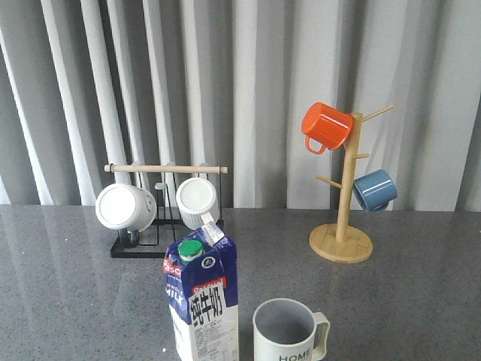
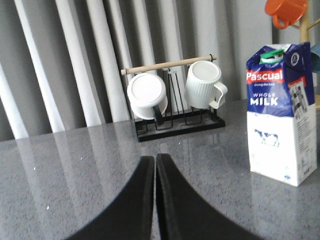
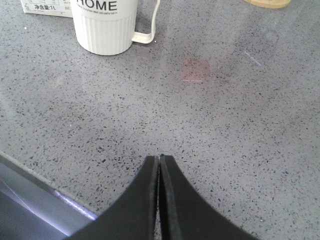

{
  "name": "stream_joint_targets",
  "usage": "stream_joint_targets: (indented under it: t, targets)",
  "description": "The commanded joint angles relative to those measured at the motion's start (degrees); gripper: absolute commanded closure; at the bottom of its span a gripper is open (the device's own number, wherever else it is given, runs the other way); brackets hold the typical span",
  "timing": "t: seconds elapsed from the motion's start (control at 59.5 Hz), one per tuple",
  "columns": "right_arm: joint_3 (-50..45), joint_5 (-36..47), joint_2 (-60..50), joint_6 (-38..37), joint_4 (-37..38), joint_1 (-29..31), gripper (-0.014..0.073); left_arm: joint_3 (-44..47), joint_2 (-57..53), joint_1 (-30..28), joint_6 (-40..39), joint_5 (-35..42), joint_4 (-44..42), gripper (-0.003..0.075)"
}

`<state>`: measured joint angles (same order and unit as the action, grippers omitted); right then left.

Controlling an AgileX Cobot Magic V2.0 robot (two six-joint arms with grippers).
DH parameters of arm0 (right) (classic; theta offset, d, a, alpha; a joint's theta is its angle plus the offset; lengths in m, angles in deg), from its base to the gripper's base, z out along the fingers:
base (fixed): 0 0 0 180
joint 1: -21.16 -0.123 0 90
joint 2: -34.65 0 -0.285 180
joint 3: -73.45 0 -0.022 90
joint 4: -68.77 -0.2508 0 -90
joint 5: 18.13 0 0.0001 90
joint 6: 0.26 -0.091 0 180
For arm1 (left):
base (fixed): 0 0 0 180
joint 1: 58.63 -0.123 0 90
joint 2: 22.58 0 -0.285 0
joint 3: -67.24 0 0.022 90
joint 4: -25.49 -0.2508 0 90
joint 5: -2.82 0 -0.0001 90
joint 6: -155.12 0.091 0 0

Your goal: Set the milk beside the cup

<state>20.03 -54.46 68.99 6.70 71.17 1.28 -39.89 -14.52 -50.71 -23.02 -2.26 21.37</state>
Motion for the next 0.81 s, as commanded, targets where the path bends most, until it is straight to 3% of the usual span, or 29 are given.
stream_joint_targets:
  t: [0.0,0.235,0.521,0.79]
  targets:
    - [1.4,3.3,0.29,0.34,0.11,0.17,0.06,2.89,-1.38,-1.66,-1.86,7.26,0.6,0.0728]
    - [1.4,3.38,0.29,0.38,-0.04,0.17,0.06,4.9,-1.65,-5.64,-3.04,5.09,1.85,0.0728]
    - [1.4,3.38,0.29,0.38,-0.04,0.17,0.06,4.9,-1.6,-6.17,-3.73,-0.03,1.91,0.0727]
    - [1.4,3.38,0.29,0.38,-0.04,0.17,0.06,4.9,-1.6,-6.17,-4.9,2.7,1.9,0.0727]
